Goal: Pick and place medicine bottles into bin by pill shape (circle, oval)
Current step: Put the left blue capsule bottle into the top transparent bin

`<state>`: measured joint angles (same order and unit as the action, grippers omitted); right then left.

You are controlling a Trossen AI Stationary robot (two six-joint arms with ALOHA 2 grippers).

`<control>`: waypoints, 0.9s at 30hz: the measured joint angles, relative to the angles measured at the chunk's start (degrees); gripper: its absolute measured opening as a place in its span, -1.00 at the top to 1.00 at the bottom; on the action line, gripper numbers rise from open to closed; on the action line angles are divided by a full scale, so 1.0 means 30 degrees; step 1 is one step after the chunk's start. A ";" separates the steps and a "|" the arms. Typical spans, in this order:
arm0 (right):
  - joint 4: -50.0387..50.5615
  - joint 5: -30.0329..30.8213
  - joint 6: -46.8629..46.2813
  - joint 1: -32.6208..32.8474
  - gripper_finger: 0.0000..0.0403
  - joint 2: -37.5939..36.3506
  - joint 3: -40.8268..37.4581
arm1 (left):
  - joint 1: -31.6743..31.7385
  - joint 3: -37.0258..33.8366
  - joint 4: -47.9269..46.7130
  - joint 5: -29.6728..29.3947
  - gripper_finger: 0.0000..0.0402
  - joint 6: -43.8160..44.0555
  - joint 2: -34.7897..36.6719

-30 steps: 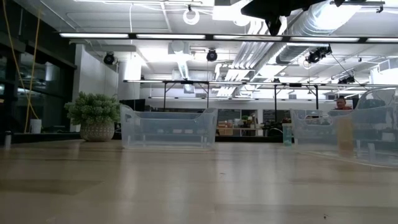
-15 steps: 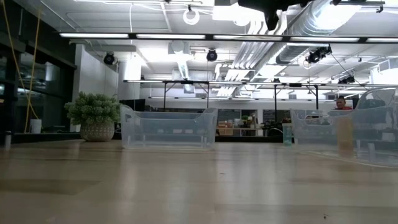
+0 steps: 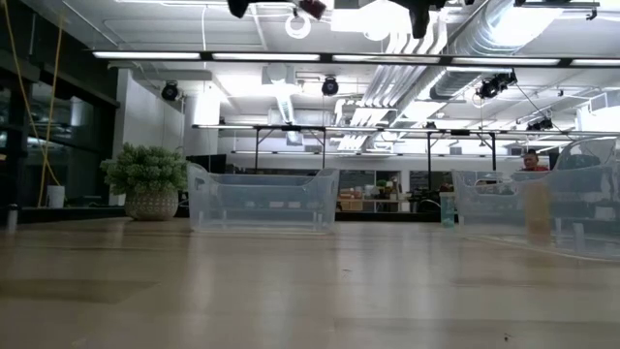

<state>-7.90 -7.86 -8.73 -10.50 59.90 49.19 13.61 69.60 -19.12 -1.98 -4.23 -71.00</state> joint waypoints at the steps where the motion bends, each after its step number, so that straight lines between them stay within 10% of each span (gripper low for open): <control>1: 0.0008 -0.0001 0.0000 0.0000 1.00 0.0000 0.0000 | 0.0000 0.0000 0.0217 0.0016 0.45 0.0006 -0.0156; 14: 0.0042 -0.0058 0.0071 0.0000 1.00 0.0000 0.0000 | 0.0067 0.0000 0.0877 -0.0010 0.45 -0.0775 -0.0451; 27: 0.0117 -0.0038 0.0365 -0.0001 1.00 0.0000 0.0000 | -0.2514 0.0000 0.0307 -0.1641 0.45 -1.5548 -0.0444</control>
<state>-7.55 -7.97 -7.64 -10.50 59.90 49.19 6.06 69.60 -18.20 -6.90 -50.87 -72.34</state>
